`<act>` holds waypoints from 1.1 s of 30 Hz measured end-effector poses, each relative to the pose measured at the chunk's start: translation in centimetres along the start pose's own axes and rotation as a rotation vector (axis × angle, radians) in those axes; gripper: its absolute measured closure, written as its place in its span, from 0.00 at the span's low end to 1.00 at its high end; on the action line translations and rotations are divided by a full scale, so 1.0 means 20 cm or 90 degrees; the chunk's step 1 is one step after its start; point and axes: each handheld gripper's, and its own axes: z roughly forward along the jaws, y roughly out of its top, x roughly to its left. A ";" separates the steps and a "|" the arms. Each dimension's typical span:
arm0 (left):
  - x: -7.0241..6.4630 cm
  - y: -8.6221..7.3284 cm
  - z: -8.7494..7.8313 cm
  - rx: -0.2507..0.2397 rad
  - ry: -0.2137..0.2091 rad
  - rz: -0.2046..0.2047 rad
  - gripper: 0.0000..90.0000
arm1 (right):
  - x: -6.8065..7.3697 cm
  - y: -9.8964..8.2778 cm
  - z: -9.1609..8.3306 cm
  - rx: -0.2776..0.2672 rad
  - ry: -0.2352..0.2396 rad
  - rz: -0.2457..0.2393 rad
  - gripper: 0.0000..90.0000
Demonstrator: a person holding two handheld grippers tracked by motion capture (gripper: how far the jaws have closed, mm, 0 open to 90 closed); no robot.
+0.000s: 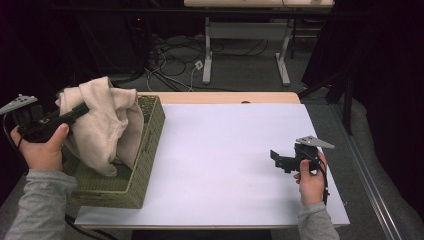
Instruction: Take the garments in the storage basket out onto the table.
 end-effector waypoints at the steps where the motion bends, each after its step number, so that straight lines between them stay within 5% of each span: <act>1: -0.01 0.01 -0.01 -0.012 -0.002 0.002 0.73 | 0.00 0.00 0.00 -0.002 -0.001 -0.005 0.02; 17: -0.15 0.13 -0.13 -0.076 -0.037 0.033 0.73 | 0.00 0.00 0.00 -0.004 0.000 -0.001 0.02; 33: -0.29 0.19 -0.08 -0.090 -0.080 0.047 0.73 | -0.01 0.00 -0.01 -0.006 0.001 0.002 0.02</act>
